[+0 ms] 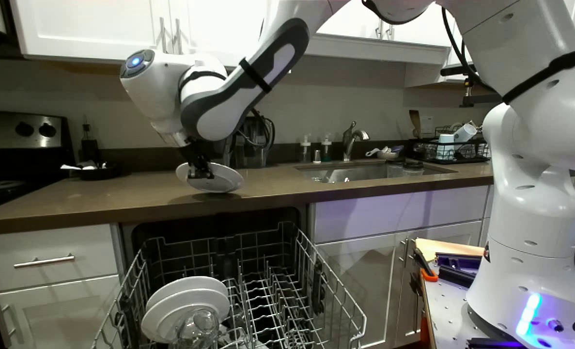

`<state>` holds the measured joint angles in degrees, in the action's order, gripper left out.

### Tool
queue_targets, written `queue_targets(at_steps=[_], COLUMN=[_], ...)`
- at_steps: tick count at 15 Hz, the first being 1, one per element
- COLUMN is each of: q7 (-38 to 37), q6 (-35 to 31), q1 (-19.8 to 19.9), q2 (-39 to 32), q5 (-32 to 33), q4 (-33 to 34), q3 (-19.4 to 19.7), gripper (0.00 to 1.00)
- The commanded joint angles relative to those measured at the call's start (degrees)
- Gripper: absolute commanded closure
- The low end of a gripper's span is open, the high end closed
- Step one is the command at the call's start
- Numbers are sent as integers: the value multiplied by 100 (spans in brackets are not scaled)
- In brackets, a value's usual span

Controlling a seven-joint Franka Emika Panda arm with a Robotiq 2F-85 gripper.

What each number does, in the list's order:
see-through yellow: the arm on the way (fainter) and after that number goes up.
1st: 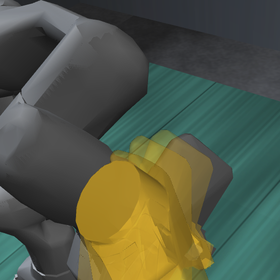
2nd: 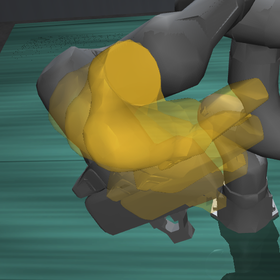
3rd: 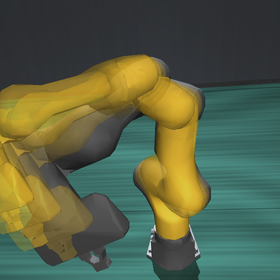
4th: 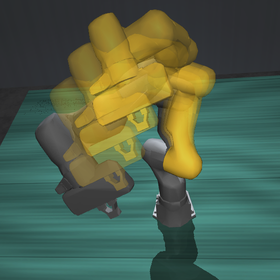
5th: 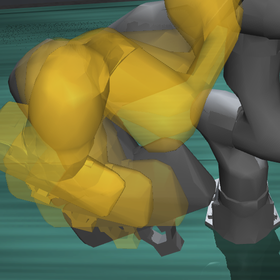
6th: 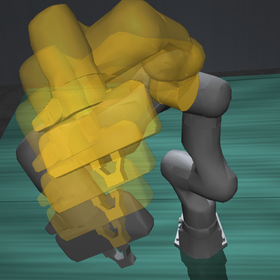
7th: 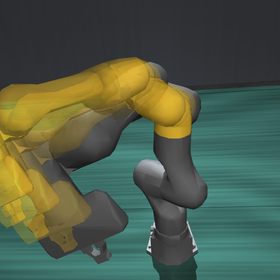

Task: Get the rightmost plate and put on the counter

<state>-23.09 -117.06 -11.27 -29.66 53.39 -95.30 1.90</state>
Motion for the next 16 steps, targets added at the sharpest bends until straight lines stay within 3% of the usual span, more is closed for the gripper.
queue_targets(at_steps=[1,7,15,16], q7=[-861,-1651,-1305,-1212], q6=[41,317,663,649], q1=[-169,-100,236,289], q2=[-409,-1185,-1912,-1933], q5=[669,1351,1037,961], q4=[271,864,1837,1890], q3=[160,208,180,142], gripper=[90,90,90,86])
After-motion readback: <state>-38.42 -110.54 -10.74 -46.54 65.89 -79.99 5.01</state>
